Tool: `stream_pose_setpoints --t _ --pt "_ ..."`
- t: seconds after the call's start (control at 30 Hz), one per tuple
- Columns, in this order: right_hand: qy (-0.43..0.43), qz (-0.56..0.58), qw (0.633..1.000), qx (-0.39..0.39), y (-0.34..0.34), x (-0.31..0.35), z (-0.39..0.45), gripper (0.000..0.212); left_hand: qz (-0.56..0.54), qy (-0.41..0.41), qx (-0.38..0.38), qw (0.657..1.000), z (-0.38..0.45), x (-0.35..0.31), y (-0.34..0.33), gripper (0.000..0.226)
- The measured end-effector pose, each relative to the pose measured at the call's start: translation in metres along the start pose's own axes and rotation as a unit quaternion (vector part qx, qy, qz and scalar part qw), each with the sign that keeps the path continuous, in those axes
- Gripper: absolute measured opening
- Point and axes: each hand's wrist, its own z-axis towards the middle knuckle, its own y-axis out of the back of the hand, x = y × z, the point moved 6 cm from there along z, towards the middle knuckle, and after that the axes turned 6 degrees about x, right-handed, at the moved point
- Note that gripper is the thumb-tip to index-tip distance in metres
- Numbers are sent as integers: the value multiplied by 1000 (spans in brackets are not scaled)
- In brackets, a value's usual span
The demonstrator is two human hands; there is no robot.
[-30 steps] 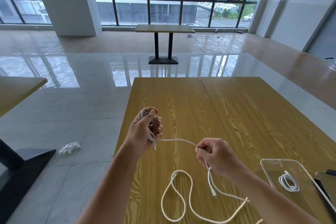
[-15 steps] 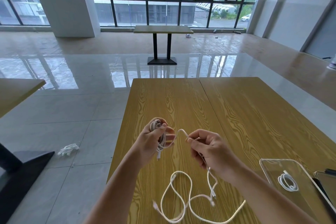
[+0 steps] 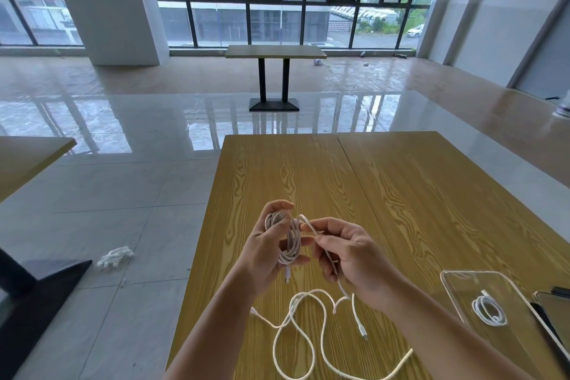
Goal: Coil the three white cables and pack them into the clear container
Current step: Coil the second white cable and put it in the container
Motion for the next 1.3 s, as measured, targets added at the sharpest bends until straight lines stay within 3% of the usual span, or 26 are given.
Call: stream_pose_setpoints --t 0.1,0.3,0.4,0.7,0.8,0.93,1.1,1.3 --pt "4 7 1000 11 -4 -2 0 31 -5 -5 4 1000 1 3 -4 9" --pt "17 64 998 -11 -1 -4 -2 29 14 -4 -59 998 5 7 13 32" --pt "27 48 998 -14 -2 -2 -3 24 -8 -4 -40 999 6 8 12 43" --pt "48 -23 997 -59 -5 -3 2 11 21 -8 9 1000 4 11 0 43" --pt "51 -63 996 -46 -12 -2 2 19 4 -9 14 1000 5 13 -1 45" --pt "35 -114 992 30 -21 -2 -1 37 -39 -10 23 999 2 9 -5 42" --pt "-3 -73 997 -36 -16 -7 1 6 -19 -14 13 1000 2 10 -3 50" --pt "19 -131 991 -32 -20 -3 0 8 42 -30 -21 998 1 6 -7 17"
